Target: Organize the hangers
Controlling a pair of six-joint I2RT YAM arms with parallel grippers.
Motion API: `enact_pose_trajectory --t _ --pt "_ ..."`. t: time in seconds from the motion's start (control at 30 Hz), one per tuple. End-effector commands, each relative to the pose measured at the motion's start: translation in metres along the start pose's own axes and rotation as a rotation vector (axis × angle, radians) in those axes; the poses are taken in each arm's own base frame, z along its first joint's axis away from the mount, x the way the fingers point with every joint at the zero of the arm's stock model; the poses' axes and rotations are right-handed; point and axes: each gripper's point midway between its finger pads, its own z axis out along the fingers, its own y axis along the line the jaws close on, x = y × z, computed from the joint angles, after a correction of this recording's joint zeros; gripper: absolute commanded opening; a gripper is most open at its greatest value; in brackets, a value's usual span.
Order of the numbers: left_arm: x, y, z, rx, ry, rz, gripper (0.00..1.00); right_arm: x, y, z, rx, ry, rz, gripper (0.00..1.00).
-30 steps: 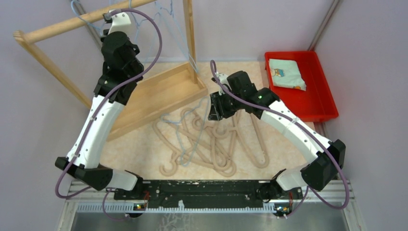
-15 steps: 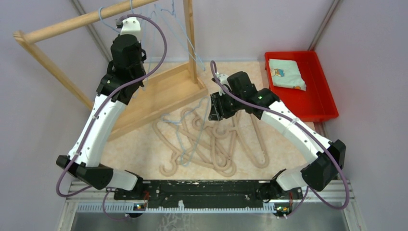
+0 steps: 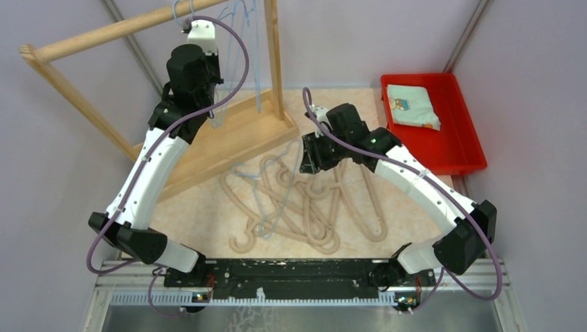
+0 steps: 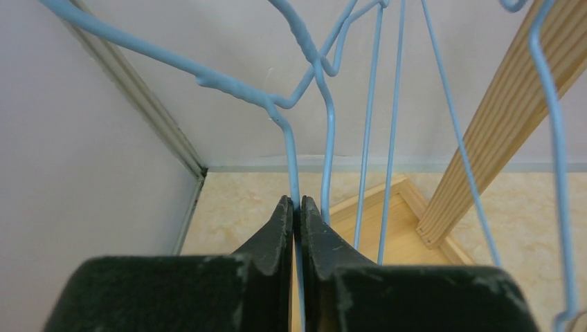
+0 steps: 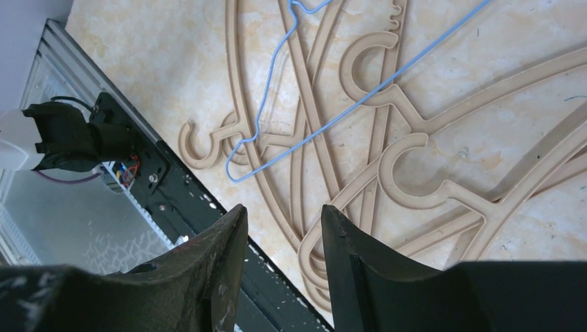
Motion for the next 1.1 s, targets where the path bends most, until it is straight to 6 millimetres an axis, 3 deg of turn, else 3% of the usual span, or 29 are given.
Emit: enact_pose_trajectory --t 0.0,0.13,0.2,0.43,0.67,0.9,1.07 --pt "0.051 -0.036 -0.001 0.155 0.16 0.068 0.14 -0.008 0.0 -0.008 0.009 -0.053 -0.018 0.46" --pt "0.044 -0.032 -0.007 0.156 0.143 0.066 0.28 -0.007 -0.001 -0.008 0.007 -0.062 -0.017 0.49" --pt "0.043 -0.031 -0.01 0.163 0.141 0.065 0.42 -0.008 0.0 -0.007 0.003 -0.064 -0.015 0.5" --pt "0.038 -0.024 -0.024 0.171 0.122 0.045 0.65 -0.01 0.002 -0.005 -0.009 -0.059 -0.014 0.52" --pt "0.026 -0.014 -0.043 0.187 0.089 0.024 0.99 -0.006 0.001 -0.006 -0.007 -0.059 -0.013 0.55" --pt "0.032 -0.005 -0.066 0.198 0.106 -0.028 1.0 -0.002 -0.002 -0.01 0.009 -0.05 -0.03 0.59" --pt "0.059 0.002 -0.087 0.199 0.176 -0.081 1.0 0.007 -0.005 -0.009 0.013 -0.033 -0.024 0.6"
